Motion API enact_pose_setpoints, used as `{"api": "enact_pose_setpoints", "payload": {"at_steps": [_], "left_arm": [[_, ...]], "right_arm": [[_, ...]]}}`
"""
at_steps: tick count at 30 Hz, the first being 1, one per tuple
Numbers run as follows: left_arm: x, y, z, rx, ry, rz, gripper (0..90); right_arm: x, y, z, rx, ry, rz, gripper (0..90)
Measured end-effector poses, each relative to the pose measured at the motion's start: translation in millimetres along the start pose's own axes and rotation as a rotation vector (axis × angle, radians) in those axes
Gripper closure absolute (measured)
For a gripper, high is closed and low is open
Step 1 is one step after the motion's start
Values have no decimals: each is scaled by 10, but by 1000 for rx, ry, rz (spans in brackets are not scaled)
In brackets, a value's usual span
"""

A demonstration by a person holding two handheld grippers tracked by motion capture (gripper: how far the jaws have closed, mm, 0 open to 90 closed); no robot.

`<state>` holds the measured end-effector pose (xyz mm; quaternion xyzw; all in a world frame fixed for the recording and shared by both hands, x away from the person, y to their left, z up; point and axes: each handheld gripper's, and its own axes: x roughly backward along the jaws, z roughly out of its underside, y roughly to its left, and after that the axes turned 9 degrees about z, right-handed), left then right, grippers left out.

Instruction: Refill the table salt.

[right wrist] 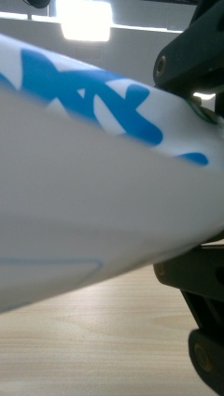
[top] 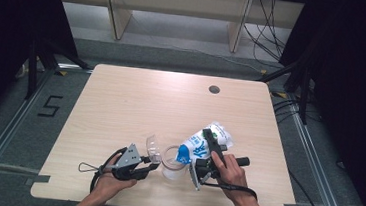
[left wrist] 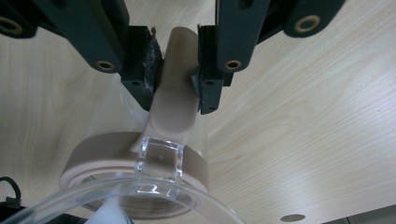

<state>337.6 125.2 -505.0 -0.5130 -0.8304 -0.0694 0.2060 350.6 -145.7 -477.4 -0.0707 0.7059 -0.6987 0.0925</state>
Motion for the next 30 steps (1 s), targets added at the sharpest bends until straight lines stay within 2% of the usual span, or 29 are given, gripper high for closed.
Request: {"api": "enact_pose_setpoints", "payload": {"at_steps": [1, 4, 5, 6, 16, 17, 18, 19, 23, 24, 25, 28, 29, 30], "left_arm": [[0, -1, 0, 0, 0, 0, 717], [0, 0, -1, -1, 0, 0, 717], [0, -1, -1, 0, 0, 0, 717], [1, -1, -2, 0, 0, 0, 717], [0, 4, -1, 0, -2, 5, 717], [0, 5, -1, 0, -1, 7, 717], [1, -1, -2, 2, 1, 0, 717], [0, 2, -2, 0, 0, 2, 717], [3, 6, -3, 1, 2, 10, 717], [3, 6, -3, 1, 1, 11, 717], [3, 7, -3, 1, 2, 11, 717], [3, 5, -4, 0, 2, 10, 717], [2, 5, -3, 1, 1, 10, 717], [3, 6, -4, 1, 2, 10, 717]], "right_arm": [[3, 21, 5, -30, 7, 0, 523], [8, 16, 4, -26, 15, -4, 523], [5, -4, 0, 0, 6, 0, 523], [8, -10, -3, 6, 10, -4, 523], [4, -3, -2, 2, 2, 5, 523], [9, -33, 3, 41, 10, 3, 523], [9, -35, 3, 46, 10, 3, 523], [-7, -18, 8, 31, -14, 22, 523], [-3, -19, 7, 33, -8, 18, 523], [2, 5, 13, 4, 0, 21, 523], [11, -1, 9, 6, 13, 11, 524], [7, 3, 11, 6, 1, 21, 524], [1, 23, 5, -24, -9, 21, 524], [1, 23, 5, -25, -10, 22, 524]]}}
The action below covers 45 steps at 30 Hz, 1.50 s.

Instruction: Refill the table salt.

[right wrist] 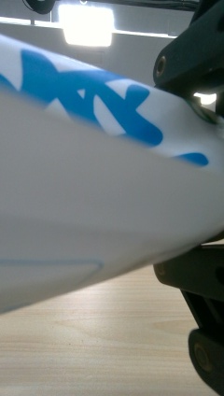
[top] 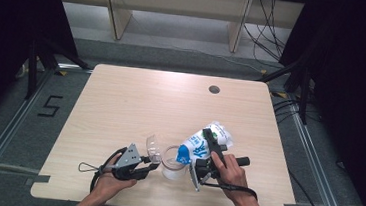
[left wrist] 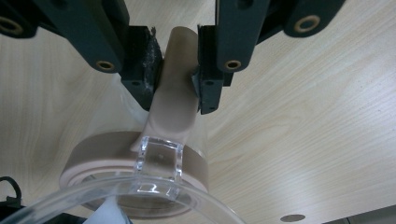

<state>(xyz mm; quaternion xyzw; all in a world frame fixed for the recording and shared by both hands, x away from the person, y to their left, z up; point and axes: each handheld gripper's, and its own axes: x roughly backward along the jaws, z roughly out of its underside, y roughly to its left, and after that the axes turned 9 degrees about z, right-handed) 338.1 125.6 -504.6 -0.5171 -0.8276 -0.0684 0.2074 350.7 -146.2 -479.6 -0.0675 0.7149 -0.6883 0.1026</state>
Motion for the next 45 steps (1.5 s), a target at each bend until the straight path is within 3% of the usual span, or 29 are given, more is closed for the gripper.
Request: {"api": "enact_pose_setpoints", "payload": {"at_steps": [5, 6, 9, 10, 12, 13, 14, 15, 17, 23, 26, 27, 29, 30, 31, 34, 35, 36, 37, 38, 45], "left_arm": [[-1, 2, 0, 0, -1, 1, 717], [-1, 2, 0, 1, -2, 2, 717], [-1, -1, 1, 1, -6, -2, 717], [0, 3, -1, -2, -5, 2, 717], [0, 0, 0, 1, -5, -1, 717], [-1, 2, -1, -3, -5, 1, 717], [0, 7, -3, -12, -4, 2, 717], [-1, -1, 0, 2, -6, -1, 717], [-1, 0, -1, -3, -5, -1, 717], [-1, 0, -2, -3, -5, -3, 717], [-1, 1, -2, -4, -7, -2, 717], [-1, 1, -2, -3, -5, -2, 717], [-2, 2, -2, -4, -8, 0, 717], [0, 1, -2, -4, -9, -1, 717], [0, 0, -2, -5, -9, -1, 717], [-4, 2, 1, -4, -11, 1, 717], [-3, 2, 0, -6, -8, 1, 718], [-3, 2, 0, -6, -9, 1, 717], [-3, 2, 0, -5, -10, 1, 717], [-3, 3, 0, -6, -9, 1, 717], [-2, 1, -1, -7, -7, 0, 717]], "right_arm": [[7, 5, 2, -12, 8, 4, 524], [9, -20, 8, 21, 14, 8, 524], [6, -23, 7, 36, 8, 8, 525], [3, -5, 2, 10, 2, 6, 524], [11, -8, -3, 5, 10, -4, 524], [11, -9, -4, 8, 9, -3, 525], [17, -31, 0, 42, 20, 2, 525], [12, -8, -3, 6, 8, -1, 525], [10, -20, -5, 21, 4, -2, 526], [15, -6, 1, 6, 8, 0, 526], [23, -53, -9, 66, 12, -4, 527], [2, -27, 0, 40, -17, 16, 527], [15, 4, 4, -3, 4, 11, 527], [12, -6, 2, 11, 0, 12, 527], [11, -44, -8, 62, -5, 6, 527], [15, -24, -4, 39, 1, 7, 527], [16, -51, 0, 79, 3, 12, 527], [19, -53, 0, 85, 4, 12, 527], [19, -51, 0, 85, 2, 14, 527], [29, -29, 6, 54, 15, 13, 528], [35, -35, 2, 73, 19, 7, 531]]}}
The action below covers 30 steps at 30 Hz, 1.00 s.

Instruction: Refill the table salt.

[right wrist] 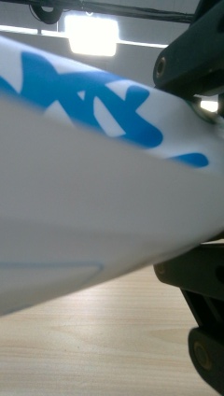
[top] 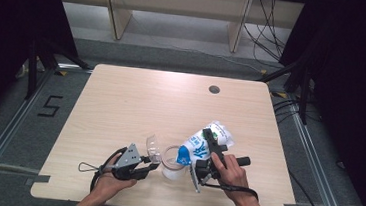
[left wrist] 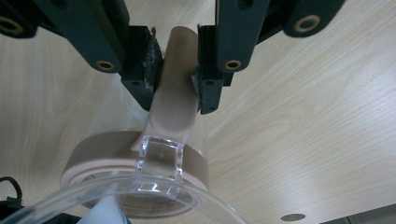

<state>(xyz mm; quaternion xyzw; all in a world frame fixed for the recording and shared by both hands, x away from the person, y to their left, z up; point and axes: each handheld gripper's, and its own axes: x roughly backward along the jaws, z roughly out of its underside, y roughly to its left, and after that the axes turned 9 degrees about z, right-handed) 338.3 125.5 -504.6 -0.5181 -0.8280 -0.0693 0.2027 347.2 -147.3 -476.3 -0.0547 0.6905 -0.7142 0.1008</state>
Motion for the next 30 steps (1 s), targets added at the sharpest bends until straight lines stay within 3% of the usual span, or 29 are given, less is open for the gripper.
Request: {"api": "enact_pose_setpoints", "payload": {"at_steps": [13, 16, 18, 26, 28, 30], "left_arm": [[-2, 1, 0, -1, 0, 0, 717], [-3, 1, 1, 0, -3, 0, 717], [0, -2, 0, 0, -1, -2, 717], [0, -1, 0, 0, -1, -2, 717], [0, -1, 0, 0, -1, -1, 717], [1, -1, 0, 1, -2, -1, 717]], "right_arm": [[-1, 12, 4, -7, -5, 12, 534], [16, 11, 6, 10, 18, -1, 536], [-7, 34, -2, -38, -18, 16, 537], [-11, 30, 5, -33, -18, 13, 540], [-5, -2, -4, 2, -10, 5, 540], [-6, 10, -2, -11, -7, -1, 541]]}}
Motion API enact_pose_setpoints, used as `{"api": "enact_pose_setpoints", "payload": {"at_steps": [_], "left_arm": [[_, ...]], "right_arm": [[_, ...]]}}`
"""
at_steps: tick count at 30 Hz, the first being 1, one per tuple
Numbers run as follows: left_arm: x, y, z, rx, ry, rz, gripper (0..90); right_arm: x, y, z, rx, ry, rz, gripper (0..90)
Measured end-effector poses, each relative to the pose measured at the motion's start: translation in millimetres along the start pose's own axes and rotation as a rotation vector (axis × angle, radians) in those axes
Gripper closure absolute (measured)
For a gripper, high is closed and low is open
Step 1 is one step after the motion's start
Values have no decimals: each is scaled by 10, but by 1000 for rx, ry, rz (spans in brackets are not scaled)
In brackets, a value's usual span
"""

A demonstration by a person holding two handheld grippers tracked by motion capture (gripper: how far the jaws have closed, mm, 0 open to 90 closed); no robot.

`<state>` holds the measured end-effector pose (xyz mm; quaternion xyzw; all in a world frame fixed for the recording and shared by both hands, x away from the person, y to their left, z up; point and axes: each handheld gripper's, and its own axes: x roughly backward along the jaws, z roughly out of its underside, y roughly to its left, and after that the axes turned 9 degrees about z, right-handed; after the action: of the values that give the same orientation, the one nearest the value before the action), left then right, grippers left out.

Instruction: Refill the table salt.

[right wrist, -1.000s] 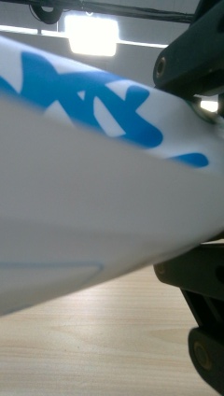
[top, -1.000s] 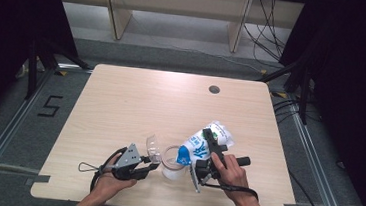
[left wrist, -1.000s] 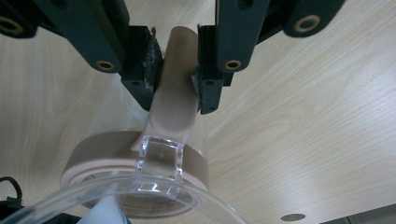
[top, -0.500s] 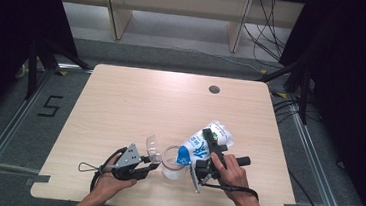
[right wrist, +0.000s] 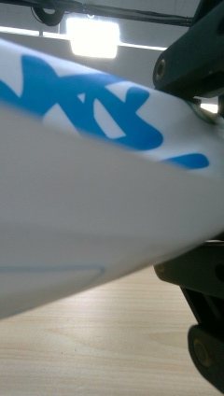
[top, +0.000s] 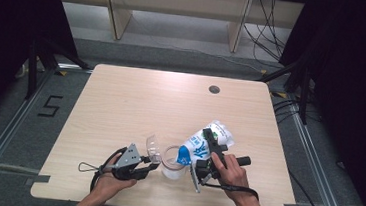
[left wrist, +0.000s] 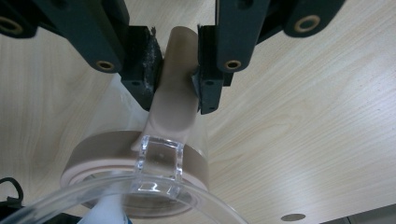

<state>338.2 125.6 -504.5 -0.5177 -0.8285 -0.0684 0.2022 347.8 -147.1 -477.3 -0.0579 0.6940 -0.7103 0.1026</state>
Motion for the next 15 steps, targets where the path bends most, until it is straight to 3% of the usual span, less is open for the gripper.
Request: {"api": "enact_pose_setpoints", "payload": {"at_steps": [3, 15], "left_arm": [[0, 0, 0, -1, 1, 0, 717], [-3, 2, 1, 1, -1, 2, 717]], "right_arm": [[-3, 21, 5, -25, -11, 13, 541], [-7, 14, 1, -10, -13, 10, 542]]}}
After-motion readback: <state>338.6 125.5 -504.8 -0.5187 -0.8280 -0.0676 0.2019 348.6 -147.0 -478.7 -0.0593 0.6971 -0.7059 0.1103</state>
